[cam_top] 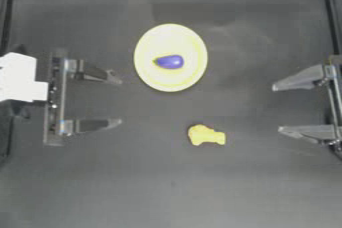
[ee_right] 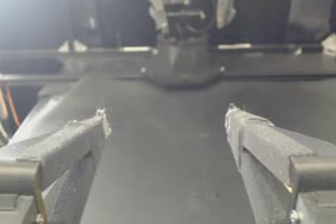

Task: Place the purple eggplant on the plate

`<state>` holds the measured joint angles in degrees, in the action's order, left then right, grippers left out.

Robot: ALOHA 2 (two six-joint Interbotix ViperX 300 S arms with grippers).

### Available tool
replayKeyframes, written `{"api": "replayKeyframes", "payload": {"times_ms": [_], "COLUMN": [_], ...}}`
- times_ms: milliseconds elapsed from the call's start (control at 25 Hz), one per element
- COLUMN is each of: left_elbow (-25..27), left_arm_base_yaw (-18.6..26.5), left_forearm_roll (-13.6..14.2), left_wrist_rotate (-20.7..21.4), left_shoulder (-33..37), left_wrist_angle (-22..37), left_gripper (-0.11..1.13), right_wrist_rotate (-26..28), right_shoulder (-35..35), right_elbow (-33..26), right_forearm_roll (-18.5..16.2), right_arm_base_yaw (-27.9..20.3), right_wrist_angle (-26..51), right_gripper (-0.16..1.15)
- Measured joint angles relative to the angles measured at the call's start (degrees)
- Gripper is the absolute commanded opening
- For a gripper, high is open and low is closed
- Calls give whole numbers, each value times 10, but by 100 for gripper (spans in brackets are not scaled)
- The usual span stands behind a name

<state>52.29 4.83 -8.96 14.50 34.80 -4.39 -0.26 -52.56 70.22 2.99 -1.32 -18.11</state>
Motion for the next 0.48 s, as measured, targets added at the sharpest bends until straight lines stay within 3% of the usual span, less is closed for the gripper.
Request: {"api": "replayKeyframes", "payload": {"times_ms": [480], "left_elbow": [74], "left_arm_base_yaw": [-13], "left_forearm_roll": [-25], "left_wrist_rotate": [-1], "left_shoulder": [74], "left_wrist_angle": [-25], "left_gripper": [100], "right_wrist_rotate": [0], "right_shoulder": [27], "right_elbow": [-7], "right_forearm_roll": [0], "right_arm_base_yaw": [-8], "right_wrist_angle": [0], "right_gripper": [100]}}
